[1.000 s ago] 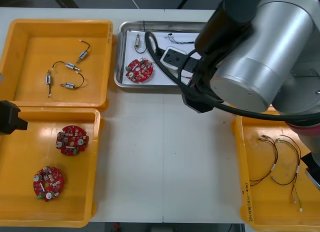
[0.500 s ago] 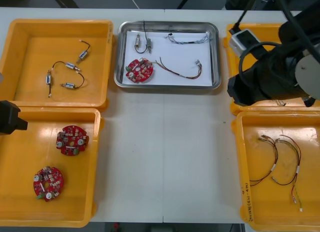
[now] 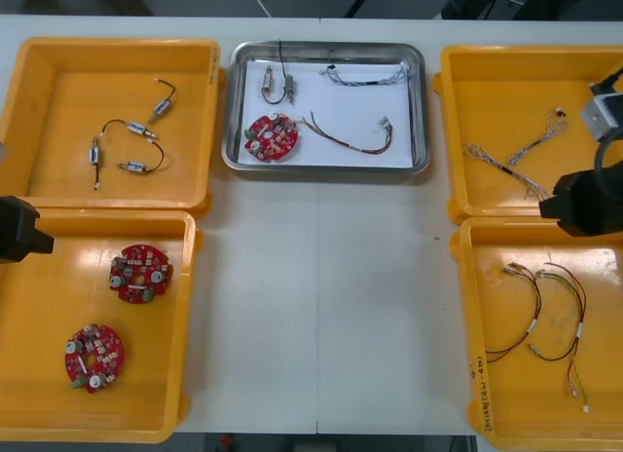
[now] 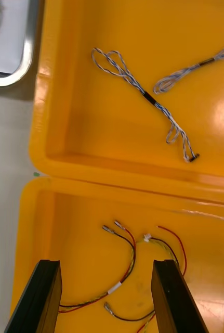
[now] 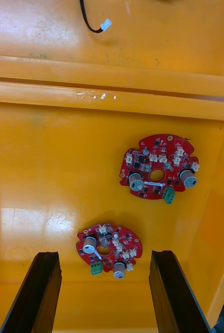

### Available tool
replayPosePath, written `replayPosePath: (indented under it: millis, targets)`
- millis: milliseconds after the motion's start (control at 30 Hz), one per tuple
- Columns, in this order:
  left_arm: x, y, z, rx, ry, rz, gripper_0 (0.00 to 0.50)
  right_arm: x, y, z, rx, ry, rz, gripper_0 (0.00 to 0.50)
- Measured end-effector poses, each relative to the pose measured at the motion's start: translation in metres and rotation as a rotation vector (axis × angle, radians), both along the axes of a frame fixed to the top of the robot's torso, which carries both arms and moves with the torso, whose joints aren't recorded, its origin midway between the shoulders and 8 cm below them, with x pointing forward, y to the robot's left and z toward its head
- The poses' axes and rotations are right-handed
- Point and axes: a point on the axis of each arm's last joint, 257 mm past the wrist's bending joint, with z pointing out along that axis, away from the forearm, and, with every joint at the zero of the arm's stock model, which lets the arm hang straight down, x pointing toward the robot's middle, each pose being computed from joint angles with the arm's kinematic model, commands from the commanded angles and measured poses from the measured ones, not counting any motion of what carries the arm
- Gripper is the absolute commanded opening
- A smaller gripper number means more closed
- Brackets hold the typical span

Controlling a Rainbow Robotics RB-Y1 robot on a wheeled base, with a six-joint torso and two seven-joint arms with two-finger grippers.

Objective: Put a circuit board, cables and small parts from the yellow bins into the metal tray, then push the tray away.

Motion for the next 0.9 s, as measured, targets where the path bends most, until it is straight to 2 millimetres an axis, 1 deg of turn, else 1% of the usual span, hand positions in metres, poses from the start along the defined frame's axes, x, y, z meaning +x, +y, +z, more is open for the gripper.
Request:
replayPosePath:
  millis: [133, 267, 467, 700, 900]
  targets:
    - [0.0, 0.0, 0.0, 0.0, 0.0, 0.0, 0.5, -0.009, -0.022, -0.004, 0.025, 0.01, -0.059, 0.5]
    - [0.0, 0.0, 0.0, 0.0, 0.0, 0.0, 0.5, -0.015, -0.035, -0.01, 0.023, 0.021, -0.098, 0.5]
    - [0.0, 0.0, 0.0, 0.0, 0.0, 0.0, 0.5, -0.021, -0.047, -0.018, 0.023, 0.04, -0.134, 0.5]
    - [0.0, 0.0, 0.0, 0.0, 0.0, 0.0, 0.5, -0.022, -0.061, -0.031, 0.06, 0.089, -0.179, 0.5]
    - [0.0, 0.0, 0.0, 0.0, 0.0, 0.0, 0.5, -0.023, -0.068, -0.029, 0.062, 0.085, -0.195, 0.5]
